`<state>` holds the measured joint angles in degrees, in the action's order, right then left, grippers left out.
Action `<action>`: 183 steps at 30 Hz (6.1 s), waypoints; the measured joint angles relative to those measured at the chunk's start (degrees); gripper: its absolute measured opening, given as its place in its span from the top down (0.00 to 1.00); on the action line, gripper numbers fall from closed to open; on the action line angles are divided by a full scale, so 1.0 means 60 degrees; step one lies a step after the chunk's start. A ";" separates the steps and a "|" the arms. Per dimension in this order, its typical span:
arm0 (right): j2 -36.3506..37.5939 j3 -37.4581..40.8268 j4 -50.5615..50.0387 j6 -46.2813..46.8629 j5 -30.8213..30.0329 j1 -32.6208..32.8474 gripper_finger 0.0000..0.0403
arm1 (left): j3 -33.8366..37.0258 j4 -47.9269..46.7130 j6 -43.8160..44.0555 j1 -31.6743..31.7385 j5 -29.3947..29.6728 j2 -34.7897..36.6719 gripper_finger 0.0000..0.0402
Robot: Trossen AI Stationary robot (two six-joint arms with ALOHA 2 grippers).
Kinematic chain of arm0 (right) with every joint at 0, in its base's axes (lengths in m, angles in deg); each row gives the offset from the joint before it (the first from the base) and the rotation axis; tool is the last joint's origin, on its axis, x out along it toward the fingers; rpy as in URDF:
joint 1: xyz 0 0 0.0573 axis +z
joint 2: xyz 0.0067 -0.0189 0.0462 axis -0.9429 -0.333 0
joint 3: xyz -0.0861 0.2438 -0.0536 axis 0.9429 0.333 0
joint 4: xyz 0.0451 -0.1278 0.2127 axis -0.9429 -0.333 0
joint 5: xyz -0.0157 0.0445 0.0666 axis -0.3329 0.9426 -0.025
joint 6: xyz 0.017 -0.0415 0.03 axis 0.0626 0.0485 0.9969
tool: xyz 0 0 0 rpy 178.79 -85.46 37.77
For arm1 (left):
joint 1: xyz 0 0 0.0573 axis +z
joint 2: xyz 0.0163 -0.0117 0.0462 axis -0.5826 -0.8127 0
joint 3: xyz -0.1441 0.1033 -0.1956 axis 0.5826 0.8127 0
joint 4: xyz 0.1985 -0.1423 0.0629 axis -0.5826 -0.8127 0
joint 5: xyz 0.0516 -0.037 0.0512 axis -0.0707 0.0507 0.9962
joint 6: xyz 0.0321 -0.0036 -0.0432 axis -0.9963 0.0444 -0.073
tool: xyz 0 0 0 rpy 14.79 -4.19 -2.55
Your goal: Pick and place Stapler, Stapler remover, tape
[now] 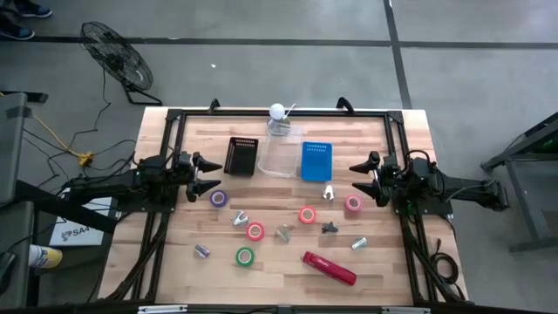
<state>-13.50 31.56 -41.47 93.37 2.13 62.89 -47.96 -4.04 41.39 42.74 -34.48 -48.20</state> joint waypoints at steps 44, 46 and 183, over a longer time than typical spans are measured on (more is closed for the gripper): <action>0.0002 0.0001 0.0002 -0.0004 0.0000 0.0000 0.24 | 0.0000 -0.0002 -0.0001 0.0000 0.0000 0.0002 0.18; 0.0000 -0.0002 -0.0002 -0.0001 0.0000 0.0000 0.24 | 0.0000 0.0001 -0.0001 0.0001 0.0000 0.0001 0.18; -1.1512 -0.5576 -0.9707 1.4083 -0.0426 0.1723 0.24 | 0.0000 0.0001 0.0568 0.0001 0.0346 -0.0001 0.18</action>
<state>-82.58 -1.89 -99.71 177.87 -0.43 73.23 -47.96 -4.04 44.80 42.75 -32.40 -48.20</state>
